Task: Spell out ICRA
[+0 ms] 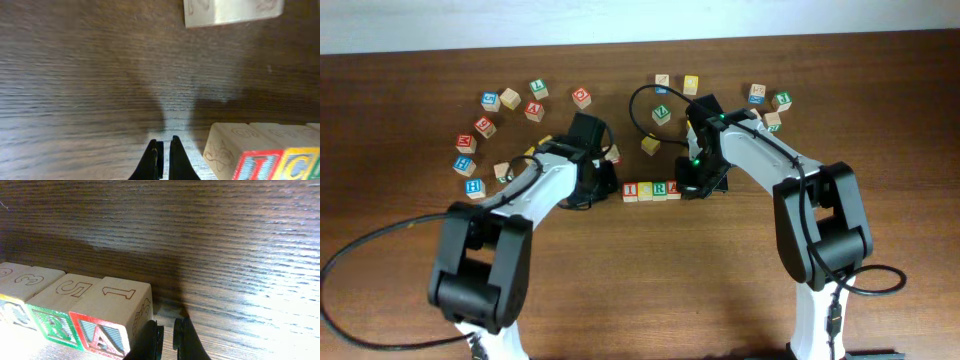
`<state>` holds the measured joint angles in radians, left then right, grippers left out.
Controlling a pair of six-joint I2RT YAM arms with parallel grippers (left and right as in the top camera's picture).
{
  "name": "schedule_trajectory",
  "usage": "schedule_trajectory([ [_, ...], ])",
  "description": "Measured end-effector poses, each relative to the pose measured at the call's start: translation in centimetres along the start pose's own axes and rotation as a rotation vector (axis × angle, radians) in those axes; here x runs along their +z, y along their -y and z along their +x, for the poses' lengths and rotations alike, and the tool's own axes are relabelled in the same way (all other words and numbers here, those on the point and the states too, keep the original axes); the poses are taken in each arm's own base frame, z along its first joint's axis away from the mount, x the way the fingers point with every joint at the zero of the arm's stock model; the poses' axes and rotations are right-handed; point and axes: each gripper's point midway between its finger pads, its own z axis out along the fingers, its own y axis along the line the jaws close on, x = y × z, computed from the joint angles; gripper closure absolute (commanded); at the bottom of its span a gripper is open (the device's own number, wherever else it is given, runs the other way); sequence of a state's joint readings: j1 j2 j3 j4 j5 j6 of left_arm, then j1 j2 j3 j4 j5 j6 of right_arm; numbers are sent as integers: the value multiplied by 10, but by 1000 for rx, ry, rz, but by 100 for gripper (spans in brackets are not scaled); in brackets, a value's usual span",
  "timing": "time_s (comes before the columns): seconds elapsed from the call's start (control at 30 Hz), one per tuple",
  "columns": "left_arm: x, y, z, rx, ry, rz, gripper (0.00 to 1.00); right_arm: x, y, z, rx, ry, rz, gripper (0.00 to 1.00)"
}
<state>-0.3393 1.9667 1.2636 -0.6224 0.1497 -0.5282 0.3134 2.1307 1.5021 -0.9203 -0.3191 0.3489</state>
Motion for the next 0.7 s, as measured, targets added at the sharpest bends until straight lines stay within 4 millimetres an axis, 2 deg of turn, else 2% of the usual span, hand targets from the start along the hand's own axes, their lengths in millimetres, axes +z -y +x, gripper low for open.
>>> schedule_trajectory([
  [0.7, 2, 23, -4, 17, -2, 120, 100, 0, 0, 0, 1, -1, 0, 96],
])
